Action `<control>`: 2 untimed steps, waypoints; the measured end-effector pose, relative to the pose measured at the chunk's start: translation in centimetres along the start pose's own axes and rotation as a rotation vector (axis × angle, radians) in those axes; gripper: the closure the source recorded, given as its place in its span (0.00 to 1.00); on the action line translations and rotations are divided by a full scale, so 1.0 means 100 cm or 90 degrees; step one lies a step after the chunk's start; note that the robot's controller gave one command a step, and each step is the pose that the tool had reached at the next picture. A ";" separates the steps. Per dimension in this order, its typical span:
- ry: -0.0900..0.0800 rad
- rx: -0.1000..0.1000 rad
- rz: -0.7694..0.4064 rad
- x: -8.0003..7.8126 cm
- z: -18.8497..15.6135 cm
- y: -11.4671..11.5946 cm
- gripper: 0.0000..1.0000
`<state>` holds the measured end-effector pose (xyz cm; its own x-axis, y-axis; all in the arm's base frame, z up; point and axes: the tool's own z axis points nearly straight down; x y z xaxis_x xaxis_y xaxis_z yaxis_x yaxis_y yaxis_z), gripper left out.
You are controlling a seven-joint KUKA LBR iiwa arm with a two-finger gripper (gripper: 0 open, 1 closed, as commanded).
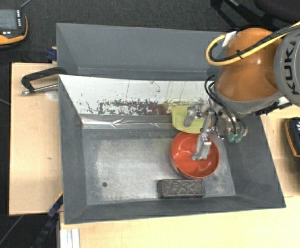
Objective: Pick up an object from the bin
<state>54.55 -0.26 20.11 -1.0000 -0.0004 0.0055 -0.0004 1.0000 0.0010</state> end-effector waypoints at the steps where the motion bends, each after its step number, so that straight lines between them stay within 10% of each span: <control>1: 0.002 -0.001 0.055 -0.046 0.134 -0.031 0.00; 2: -0.003 0.000 0.054 -0.048 0.128 -0.031 1.00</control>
Offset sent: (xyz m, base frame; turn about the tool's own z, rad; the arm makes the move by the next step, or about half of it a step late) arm 0.0448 -0.0316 -0.1311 0.0866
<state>59.23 -3.37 7.25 -0.9964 0.0846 0.0015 0.0846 0.9964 0.0010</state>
